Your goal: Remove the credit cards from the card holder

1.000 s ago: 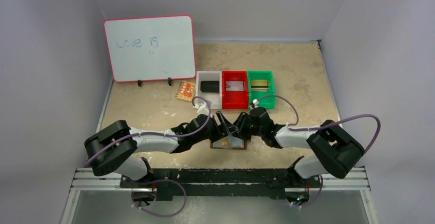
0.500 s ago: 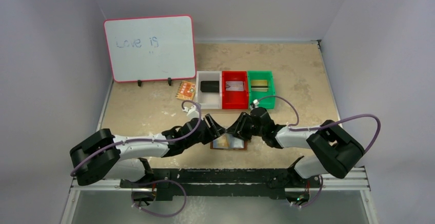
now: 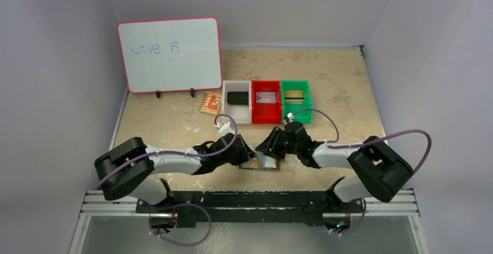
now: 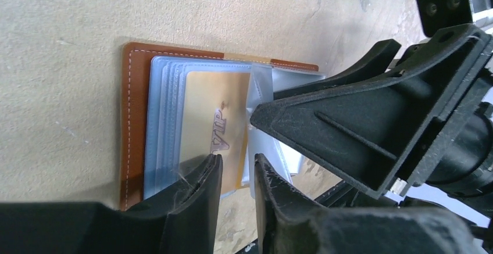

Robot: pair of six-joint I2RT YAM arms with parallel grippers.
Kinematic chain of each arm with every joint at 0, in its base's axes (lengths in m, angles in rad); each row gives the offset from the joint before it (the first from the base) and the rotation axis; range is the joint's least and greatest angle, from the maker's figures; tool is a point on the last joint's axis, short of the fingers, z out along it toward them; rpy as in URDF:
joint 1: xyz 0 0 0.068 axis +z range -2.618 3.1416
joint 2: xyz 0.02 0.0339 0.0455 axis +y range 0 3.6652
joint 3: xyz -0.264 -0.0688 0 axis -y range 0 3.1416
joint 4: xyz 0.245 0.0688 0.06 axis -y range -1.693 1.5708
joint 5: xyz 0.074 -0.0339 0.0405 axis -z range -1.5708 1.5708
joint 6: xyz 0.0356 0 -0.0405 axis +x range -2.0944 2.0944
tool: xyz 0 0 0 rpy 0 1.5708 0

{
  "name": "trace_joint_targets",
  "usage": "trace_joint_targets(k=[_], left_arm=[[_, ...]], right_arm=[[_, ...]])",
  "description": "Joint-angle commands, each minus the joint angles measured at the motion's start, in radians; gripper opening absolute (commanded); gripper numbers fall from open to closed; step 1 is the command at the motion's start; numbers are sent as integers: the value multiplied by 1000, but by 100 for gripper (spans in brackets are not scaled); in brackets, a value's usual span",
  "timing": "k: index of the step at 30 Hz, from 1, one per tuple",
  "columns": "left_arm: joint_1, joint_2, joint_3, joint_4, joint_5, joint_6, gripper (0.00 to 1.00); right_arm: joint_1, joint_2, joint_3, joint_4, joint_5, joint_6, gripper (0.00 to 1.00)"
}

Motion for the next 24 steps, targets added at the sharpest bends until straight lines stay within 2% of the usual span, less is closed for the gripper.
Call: trace_joint_targets(k=[1,7,15,20,24], left_arm=[[-2,45,61,-21,31,35,24],[-3,77,101,-85,17,64,11],[-12,122,153,-87,49,116,5],[-13,132,193,-89,66,157,6],[-17,138,216,-84,74,179,6]], right_arm=[[-5,-20,-3,-1,1,2,44],[-7,-49,-6,3,-4,0,45],[-6,-119,-10,29,-26,-12,52],[-7,-216,-3,-83,45,-15,58],[-6,-345,11,-234,167,-12,63]])
